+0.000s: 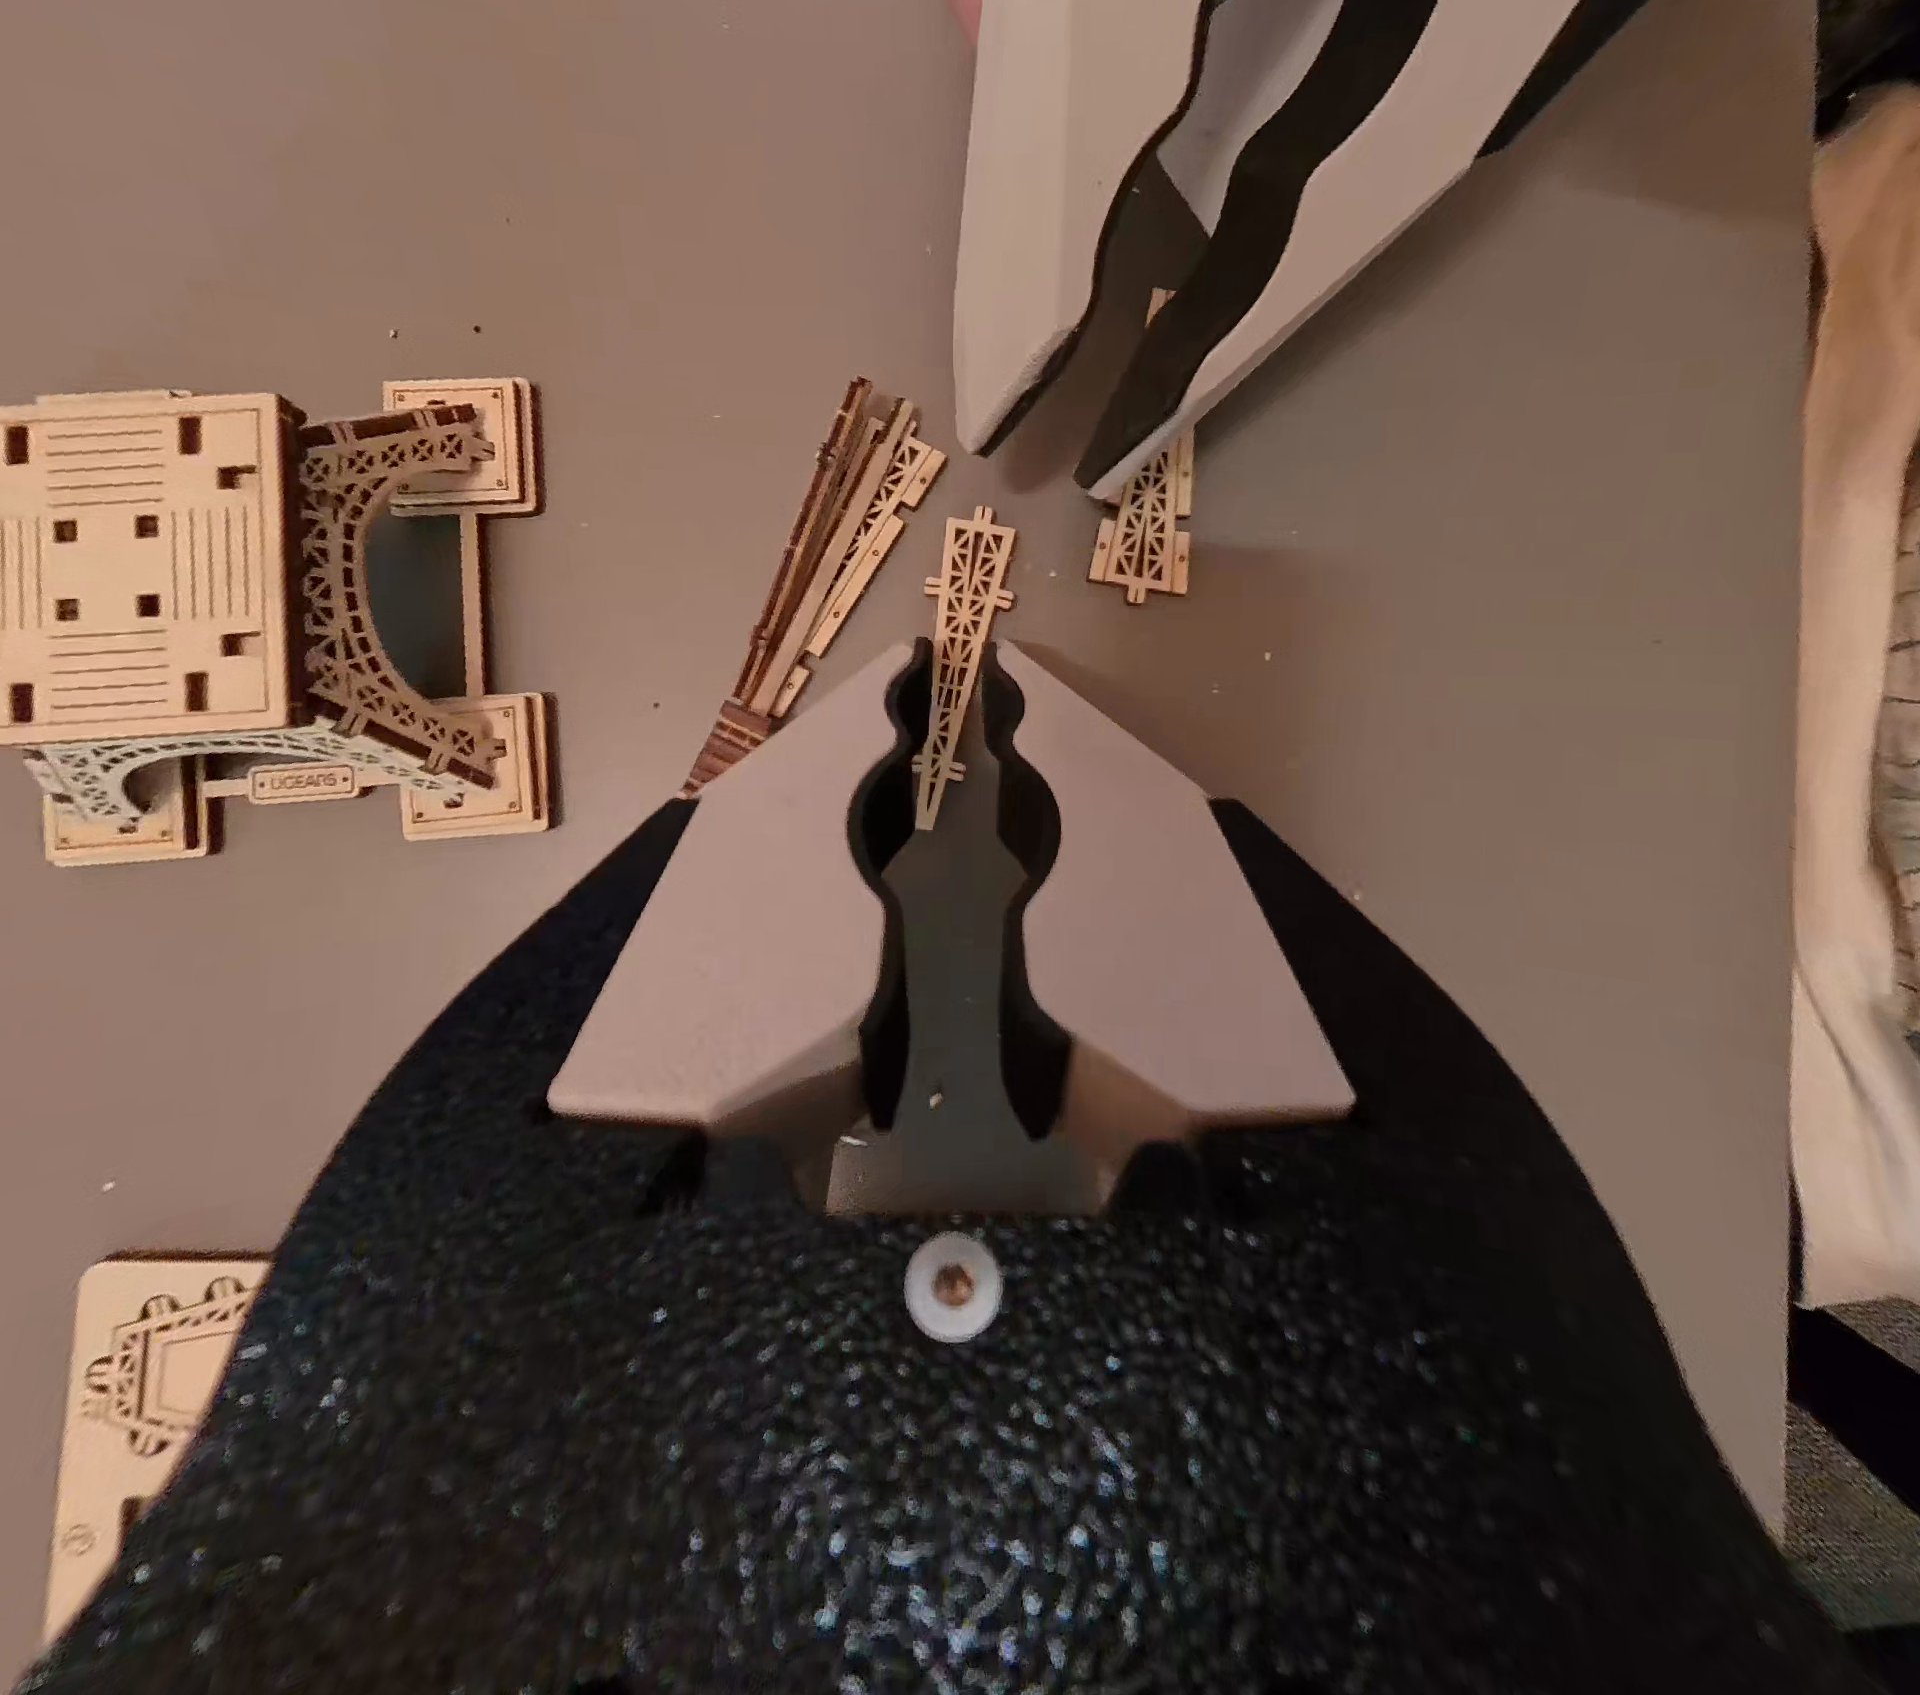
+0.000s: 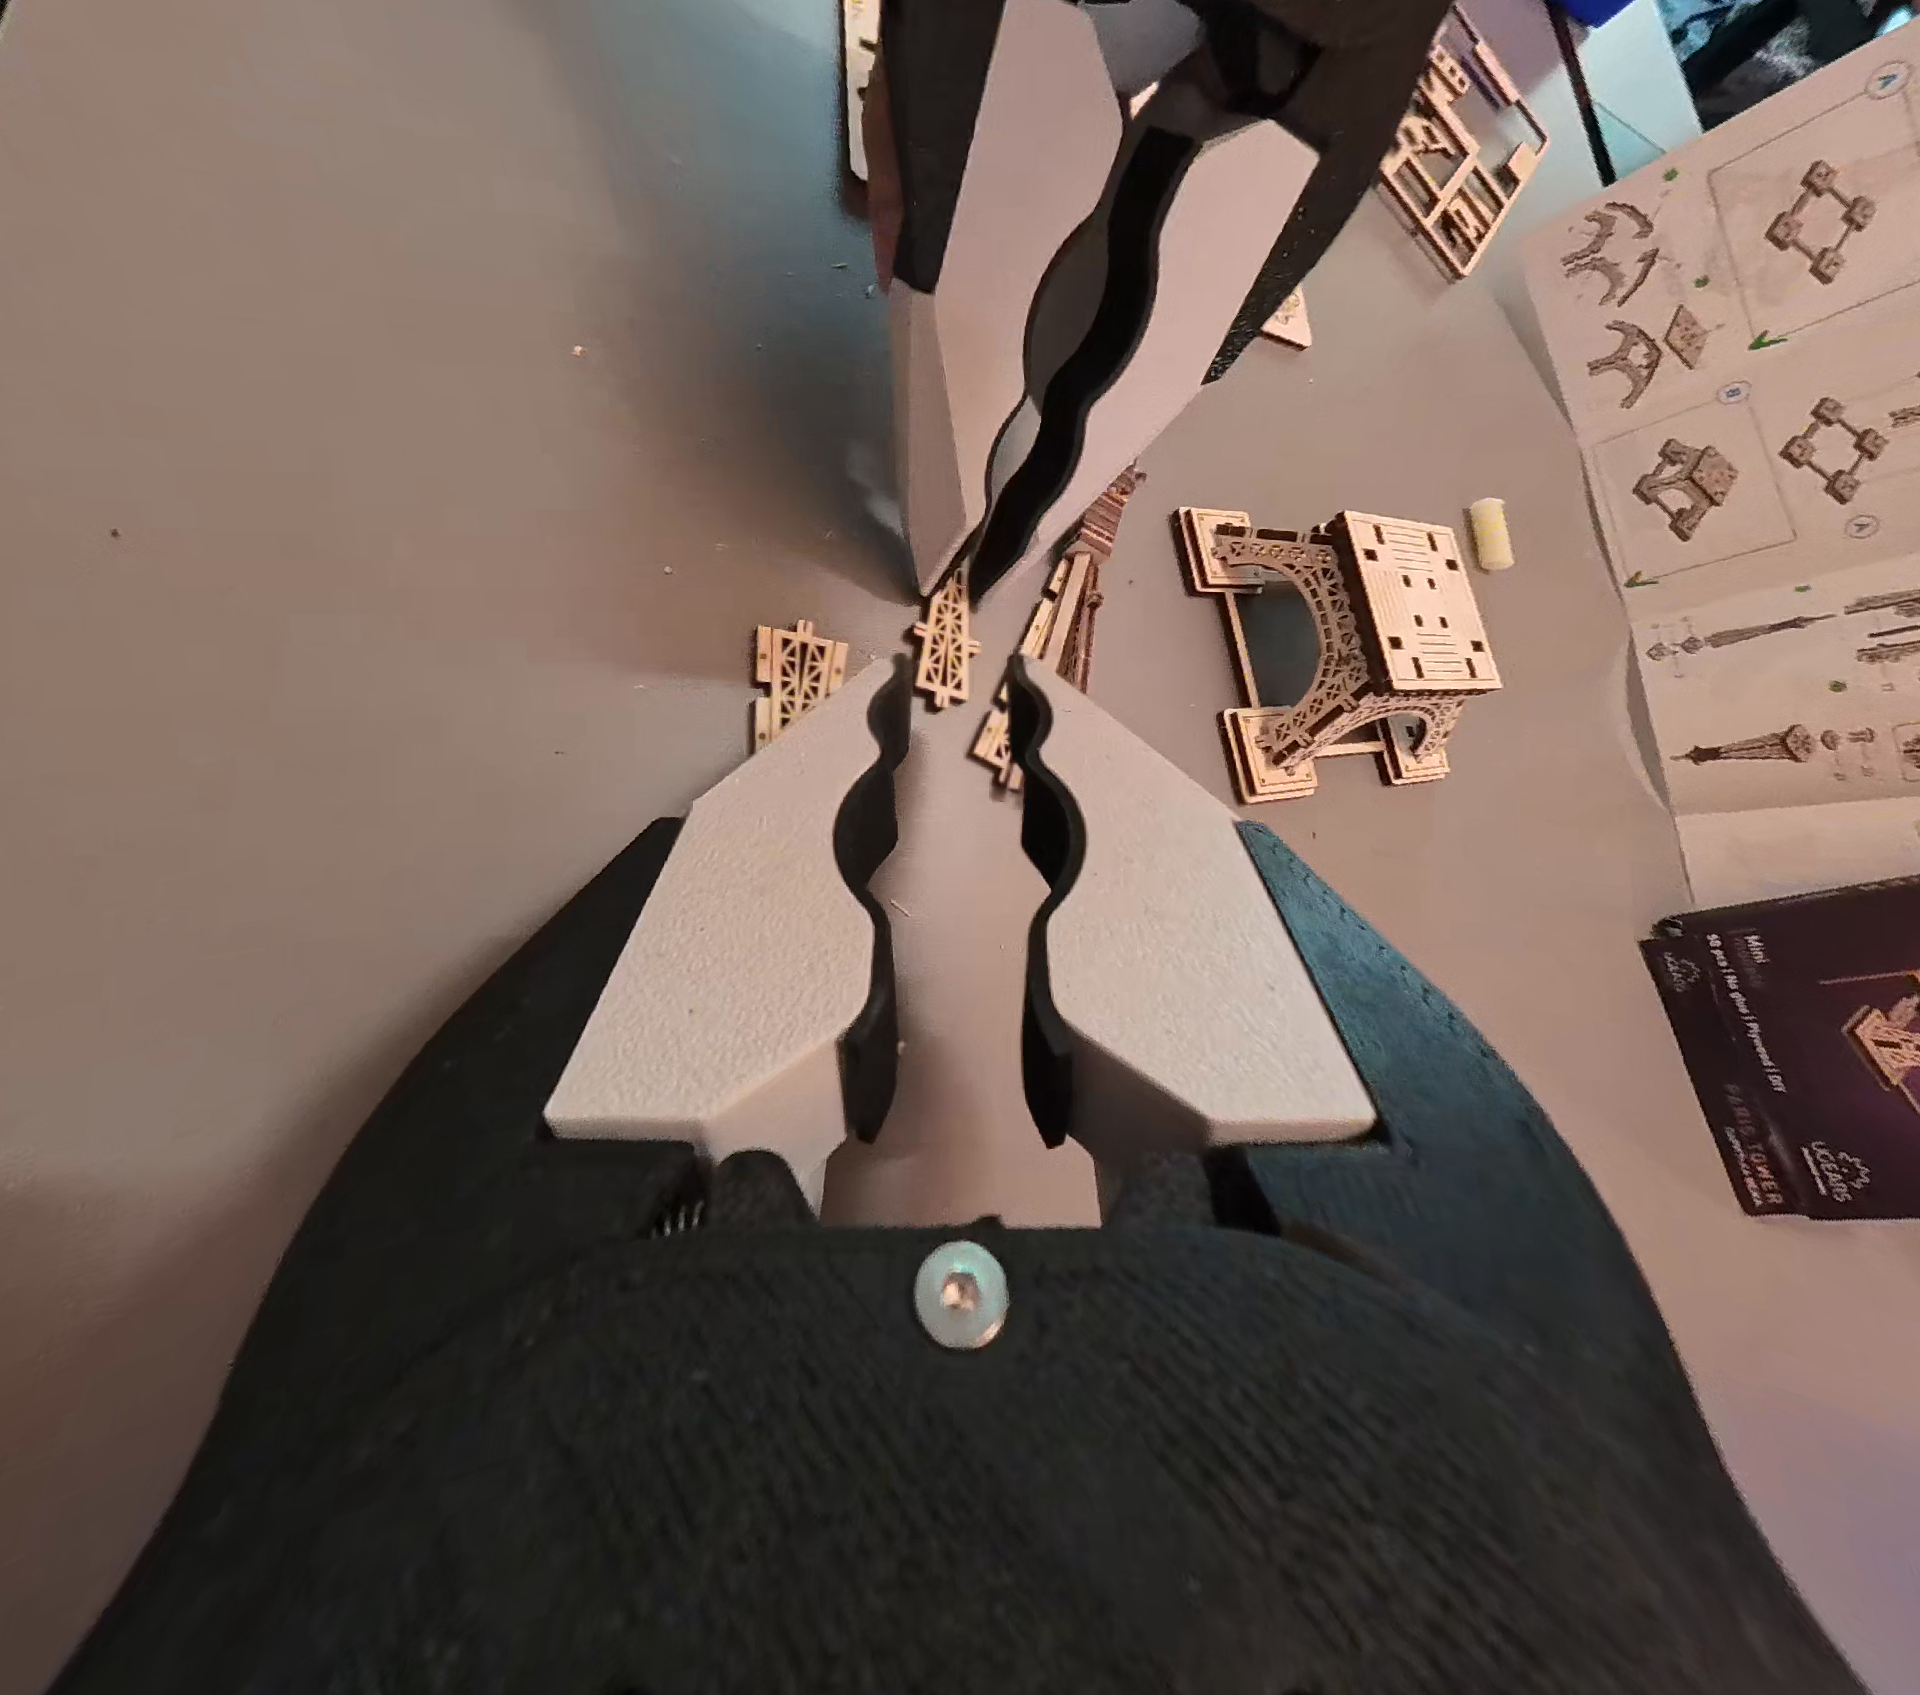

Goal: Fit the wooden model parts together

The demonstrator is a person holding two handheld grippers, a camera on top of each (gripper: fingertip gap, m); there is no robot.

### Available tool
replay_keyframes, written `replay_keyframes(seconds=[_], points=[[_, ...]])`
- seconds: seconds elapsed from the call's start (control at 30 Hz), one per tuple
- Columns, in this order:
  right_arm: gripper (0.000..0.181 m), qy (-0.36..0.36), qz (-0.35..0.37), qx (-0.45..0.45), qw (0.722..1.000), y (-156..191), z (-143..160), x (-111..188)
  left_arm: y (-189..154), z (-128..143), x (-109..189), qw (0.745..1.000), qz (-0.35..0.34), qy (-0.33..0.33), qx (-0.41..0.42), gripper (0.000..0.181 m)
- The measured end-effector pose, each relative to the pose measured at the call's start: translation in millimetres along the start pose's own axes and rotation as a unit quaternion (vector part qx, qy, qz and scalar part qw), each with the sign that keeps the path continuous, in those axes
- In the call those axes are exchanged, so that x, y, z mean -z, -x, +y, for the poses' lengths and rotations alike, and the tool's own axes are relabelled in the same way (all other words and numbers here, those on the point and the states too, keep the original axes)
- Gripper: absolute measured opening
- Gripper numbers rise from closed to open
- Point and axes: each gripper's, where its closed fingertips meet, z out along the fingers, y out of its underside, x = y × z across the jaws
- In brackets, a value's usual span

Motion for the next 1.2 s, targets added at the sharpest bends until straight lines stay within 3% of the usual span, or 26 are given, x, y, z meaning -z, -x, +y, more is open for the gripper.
replay_keyframes(seconds=[0.17, 0.3, 0.53, 0.6, 0.77, 0.93, 1.03, 1.13, 1.2], points=[[0.02, -0.016, 0.016, 0.043, 0.999, -1.1, -3.9, -1.6, -12.0, -10.3, 9.9, 0.997, 0.052, -0.047, 0.025, 0.007], [0.012, -0.025, 0.038, 0.104, 0.994, -0.8, -11.7, -0.9, -11.0, -14.6, 17.0, 0.994, 0.078, -0.068, 0.047, 0.007], [0.022, -0.009, 0.03, 0.125, 0.992, 4.6, -6.8, -2.8, -4.4, -17.5, 19.3, 0.991, 0.083, -0.085, 0.06, 0.007], [0.009, -0.007, 0.05, 0.129, 0.99, -1.1, -7.3, -4.5, -7.5, -20.4, 19.5, 0.99, 0.09, -0.093, 0.058, 0.007], [0.003, -0.001, 0.047, 0.119, 0.992, -1.2, -4.6, -7.2, -5.9, -19.7, 19.9, 0.993, 0.069, -0.089, 0.043, 0.007], [0.0, 0.011, 0.031, 0.034, 0.999, -7.1, 1.4, -1.6, 2.6, -26.3, 26.7, 0.989, -0.065, -0.095, -0.089, 0.02], [0.001, 0.013, 0.002, -0.029, 0.999, -3.7, 2.2, -1.7, 2.4, -27.4, 27.5, 0.97, -0.146, -0.069, -0.18, 0.014], [0.001, 0.013, 0.001, -0.06, 0.998, -5.4, 0.1, -1.8, 2.4, -20.4, 21.8, 0.956, -0.182, -0.015, -0.23, 0.004], [0.001, 0.02, -0.002, -0.07, 0.997, -4.8, 2.1, -2.6, 1.2, -20.9, 18.1, 0.955, -0.182, -0.004, -0.233, 0.006]])
